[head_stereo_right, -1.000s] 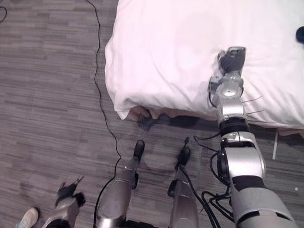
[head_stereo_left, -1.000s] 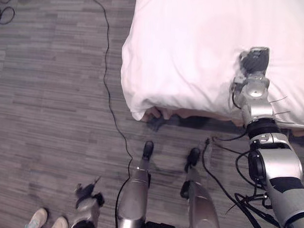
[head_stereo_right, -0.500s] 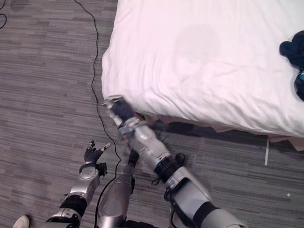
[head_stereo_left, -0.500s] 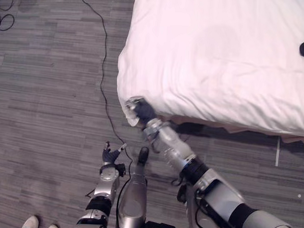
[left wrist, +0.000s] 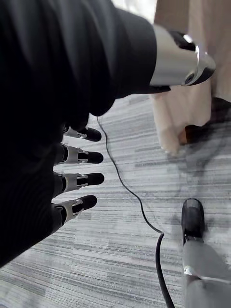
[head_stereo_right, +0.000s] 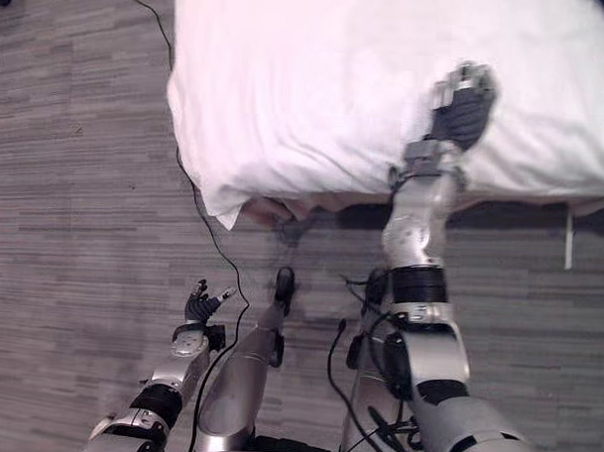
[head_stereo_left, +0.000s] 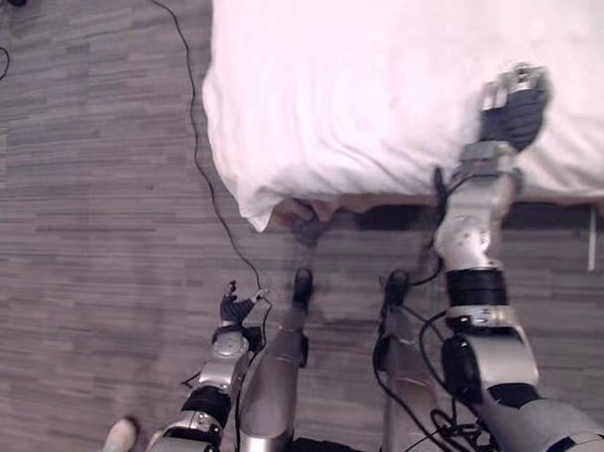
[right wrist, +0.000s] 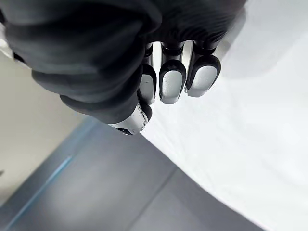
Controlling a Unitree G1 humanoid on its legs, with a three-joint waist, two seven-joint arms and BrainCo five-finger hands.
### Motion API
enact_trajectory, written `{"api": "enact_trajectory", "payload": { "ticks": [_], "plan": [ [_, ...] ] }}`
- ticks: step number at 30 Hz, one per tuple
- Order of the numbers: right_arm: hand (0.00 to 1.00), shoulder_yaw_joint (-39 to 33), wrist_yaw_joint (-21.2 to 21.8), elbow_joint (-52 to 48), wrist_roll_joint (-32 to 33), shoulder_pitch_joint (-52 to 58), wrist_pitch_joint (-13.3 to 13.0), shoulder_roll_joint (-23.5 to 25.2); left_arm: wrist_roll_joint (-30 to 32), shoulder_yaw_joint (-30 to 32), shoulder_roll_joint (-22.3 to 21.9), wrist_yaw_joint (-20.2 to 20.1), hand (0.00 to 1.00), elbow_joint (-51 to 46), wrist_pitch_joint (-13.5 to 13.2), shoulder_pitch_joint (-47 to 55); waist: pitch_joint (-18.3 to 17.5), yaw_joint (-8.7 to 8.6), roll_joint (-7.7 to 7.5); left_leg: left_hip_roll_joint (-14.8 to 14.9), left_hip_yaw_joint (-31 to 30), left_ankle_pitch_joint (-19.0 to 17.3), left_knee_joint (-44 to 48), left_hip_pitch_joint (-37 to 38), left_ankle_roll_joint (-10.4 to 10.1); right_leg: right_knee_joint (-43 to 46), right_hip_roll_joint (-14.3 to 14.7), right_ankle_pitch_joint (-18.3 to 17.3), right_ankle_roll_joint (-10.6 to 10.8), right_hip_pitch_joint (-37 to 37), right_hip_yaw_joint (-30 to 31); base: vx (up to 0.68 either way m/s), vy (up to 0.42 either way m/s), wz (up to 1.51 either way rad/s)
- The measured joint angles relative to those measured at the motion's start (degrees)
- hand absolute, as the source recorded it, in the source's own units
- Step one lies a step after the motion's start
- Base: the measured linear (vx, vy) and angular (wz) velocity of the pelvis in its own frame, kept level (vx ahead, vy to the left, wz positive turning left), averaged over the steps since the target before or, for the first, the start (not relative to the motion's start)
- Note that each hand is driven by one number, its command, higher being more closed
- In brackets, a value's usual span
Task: Tidy the bed and pick cloth on bed and put in laundry
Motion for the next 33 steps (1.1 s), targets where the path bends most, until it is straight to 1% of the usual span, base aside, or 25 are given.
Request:
{"api": "enact_trajectory", "payload": {
  "ticks": [2,4,6,7,9,10,12,13,15,16,17,18,19,20,21,23,25,26,27,28,29,30,31,32,33],
  "plan": [
    [1.0,0.16,-0.39,-0.59,-2.02,-0.73,-0.01,-2.72,-0.13,0.51,-1.32,-0.35,0.0,-0.85,-0.04,-1.09,0.2,-0.37,0.46,0.42,1.05,-0.34,2.59,-2.3,0.17,1.97,0.11,-0.67,-0.32,-2.12,0.2,-0.05,-0.056,-0.13],
    [1.0,0.01,-0.66,0.28,-3.88,-0.46,1.51,-4.35,-0.34,0.65,-2.78,-1.09,0.0,-3.72,-0.31,-1.6,0.28,-0.34,0.6,1.46,1.11,-3.25,8.02,-4.3,-0.07,5.63,0.7,-2.23,-1.14,-3.27,0.21,-0.06,-0.059,-0.08],
    [1.0,0.08,-0.76,2.15,-6.28,0.97,4.98,-4.36,-0.55,0.95,-4.06,-1.11,0.0,-4.94,-0.38,-1.56,0.26,-0.04,0.46,3.18,1.96,-7.57,15.45,-5.16,-0.41,10.31,1.76,-4.98,-1.5,-3.21,0.69,-0.03,-0.057,-0.3],
    [1.0,-0.22,-0.83,1.95,-7.87,3.28,6.87,-3.29,-0.62,1.24,-4.69,-1.1,0.0,-5.01,-0.23,-1.32,0.26,-0.22,0.33,4.74,3.8,-10.1,19.69,-5.0,-0.29,12.6,2.6,-6.45,-1.57,-2.63,1.35,-0.01,-0.043,-0.41],
    [1.0,-1.75,-1.05,1.31,-8.76,8.4,7.67,-0.66,-0.63,2.44,-5.56,-1.11,0.0,-5.03,0.17,-0.94,0.17,-0.78,0.01,6.13,4.76,-12.52,23.06,-4.11,-0.2,13.72,3.45,-7.9,-1.14,-1.07,1.66,0.02,0.003,-0.33],
    [1.0,-5.89,-3.02,2.17,-10.08,16.25,9.83,2.46,-0.6,2.67,-5.37,-1.17,0.0,-5.03,0.97,-0.18,0.23,-2.02,-0.78,6.95,5.73,-14.35,24.21,-1.31,0.36,14.58,3.7,-9.27,-0.89,1.88,1.61,0.06,0.032,-0.18],
    [1.0,-9.87,-4.88,2.81,-10.24,24.85,11.22,5.77,-0.46,2.7,-5.1,-1.23,0.0,-5.06,1.25,0.59,0.3,-2.44,-1.6,7.65,7.72,-15.11,23.83,2.31,0.49,14.87,3.63,-10.34,-0.69,4.89,1.76,0.07,0.037,-0.09],
    [0.0,-12.91,-6.09,3.52,-10.64,31.95,12.27,8.18,-0.26,3.16,-4.89,-1.25,0.0,-5.13,1.32,1.39,0.25,-3.09,-2.48,7.59,8.85,-15.28,22.74,5.29,0.57,14.64,3.43,-10.85,-0.27,7.16,1.93,0.1,0.057,-0.17],
    [0.0,-17.51,-7.35,4.17,-11.65,43.52,13.24,11.73,0.12,3.22,-4.08,-1.29,0.0,-5.12,2.02,3.15,-0.51,-4.27,-4.28,7.3,11.69,-15.54,19.99,10.99,0.65,12.64,3.36,-10.84,0.1,11.29,3.62,0.15,0.089,-0.44],
    [0.0,-20.16,-7.54,4.26,-13.08,50.07,13.5,13.18,1.0,3.24,-3.39,-1.47,0.0,-4.97,2.62,5.06,-2.39,-5.74,-5.86,6.76,13.34,-15.53,17.29,14.41,0.66,10.64,3.39,-10.56,0.39,13.64,4.74,0.13,0.082,-0.5],
    [0.0,-20.69,-7.54,4.57,-13.9,52.16,13.56,13.44,1.62,3.24,-2.96,-1.65,0.0,-4.93,2.82,6.04,-3.65,-6.36,-6.5,6.54,14.11,-15.53,16.3,15.22,0.61,10.0,3.44,-10.44,0.46,14.01,5.17,0.14,0.069,-0.57],
    [0.0,-21.51,-7.42,5.98,-15.21,57.04,13.59,13.76,2.61,3.32,-1.97,-2.39,0.0,-4.33,3.19,7.7,-6.41,-7.56,-7.77,6.49,16.04,-15.53,13.79,17.6,0.27,8.52,3.58,-10.22,0.65,15.3,6.5,0.18,0.063,-0.57],
    [0.0,-22.46,-6.72,8.32,-17.01,60.04,14.31,13.19,4.08,3.78,-1.51,-2.85,0.0,-3.34,3.57,8.19,-7.93,-8.57,-8.61,6.28,17.69,-15.11,11.97,20.74,0.1,8.27,3.66,-10.26,0.66,16.45,7.34,0.19,0.06,-0.53],
    [0.0,-22.73,-6.61,9.15,-17.28,60.71,14.48,13.11,4.51,3.81,-1.48,-3.05,0.0,-2.99,3.6,8.2,-8.36,-8.79,-8.81,6.21,18.21,-15.02,11.47,21.42,-0.04,8.34,3.73,-10.26,0.63,16.64,7.72,0.2,0.06,-0.59],
    [0.0,-23.33,-5.72,12.75,-19.35,62.67,15.32,13.25,6.51,4.32,-1.21,-4.03,0.0,-0.99,3.66,8.39,-10.0,-9.7,-9.37,6.01,20.6,-14.73,9.54,24.51,-0.5,8.46,4.2,-10.28,0.63,17.54,9.51,0.18,0.058,-0.6],
    [0.0,-23.37,-4.03,16.75,-22.2,63.69,17.27,13.5,8.87,4.46,-0.81,-5.66,0.0,0.92,3.73,7.9,-11.14,-10.15,-9.42,5.9,24.11,-14.74,8.08,27.53,-0.55,8.5,4.97,-10.25,0.61,17.86,11.39,0.14,0.047,-0.89],
    [0.0,-23.0,-2.66,21.54,-24.81,62.51,19.22,14.57,9.99,4.26,-0.53,-6.53,0.0,2.87,3.74,7.22,-11.54,-11.59,-8.87,6.16,28.25,-14.64,6.56,30.1,-0.72,9.02,3.04,-13.28,-0.98,16.86,4.11,0.04,0.041,-1.04],
    [0.0,-22.25,-1.81,25.61,-26.56,61.12,20.24,14.92,10.68,4.21,0.3,-7.15,0.0,4.8,4.13,6.99,-12.22,-11.99,-7.88,7.1,32.25,-15.09,5.92,31.38,-1.4,10.9,-2.09,-14.49,-2.47,16.77,-11.8,0.04,0.057,-1.27],
    [0.0,-21.59,-1.57,27.68,-27.39,60.23,20.9,15.11,11.04,4.17,0.97,-7.42,0.0,5.54,4.49,6.9,-12.42,-12.22,-7.38,7.73,34.42,-15.42,5.85,32.32,-1.96,12.27,-5.55,-15.21,-3.64,17.29,-22.38,0.08,0.053,-1.33],
    [0.0,-21.25,-1.36,28.5,-28.15,59.82,21.16,15.26,11.37,4.17,1.3,-7.48,0.0,5.76,4.78,6.93,-12.44,-12.35,-7.24,8.08,35.96,-15.63,5.77,33.1,-2.47,12.86,-7.11,-15.23,-3.7,17.52,-27.34,0.13,-0.011,-1.21],
    [0.0,-20.48,-0.81,29.56,-28.93,59.08,21.32,15.5,11.47,4.17,1.88,-7.51,0.0,6.48,4.94,6.98,-12.63,-12.34,-6.98,8.43,38.75,-15.94,5.84,34.34,-3.56,14.12,-8.6,-14.44,-4.4,18.34,-34.16,0.18,-0.05,-1.82],
    [0.0,-19.82,-0.23,31.45,-30.85,57.15,21.4,15.51,12.31,4.06,2.67,-7.91,0.0,7.55,5.0,6.74,-12.78,-12.58,-6.77,9.57,43.57,-15.61,5.83,36.21,-4.68,16.73,-8.36,-13.91,-5.53,16.8,-36.88,0.19,-0.079,-1.81],
    [0.0,-19.17,-0.18,31.56,-31.32,56.81,21.4,15.36,12.66,3.87,2.68,-8.31,0.0,7.84,5.02,6.47,-12.89,-12.89,-6.65,9.64,45.01,-15.46,5.8,36.75,-4.9,18.11,-8.32,-14.41,-6.36,15.92,-38.05,0.2,-0.128,-1.79],
    [0.0,-18.11,0.03,31.58,-32.42,56.5,21.43,14.86,13.38,2.84,2.47,-8.8,0.0,8.23,4.98,5.97,-12.83,-13.07,-6.48,9.59,47.09,-14.98,5.81,38.29,-5.64,20.35,-7.78,-15.83,-7.84,14.93,-38.65,0.22,-0.188,-1.85],
    [0.0,-16.67,0.93,31.45,-33.79,55.85,21.47,14.12,14.53,2.62,1.85,-9.88,0.0,9.02,4.85,5.55,-12.95,-12.87,-6.47,9.91,49.65,-13.97,7.92,41.45,-7.35,20.91,-4.93,-17.92,-8.4,14.36,-34.13,0.3,-0.236,-2.3]
  ]
}}
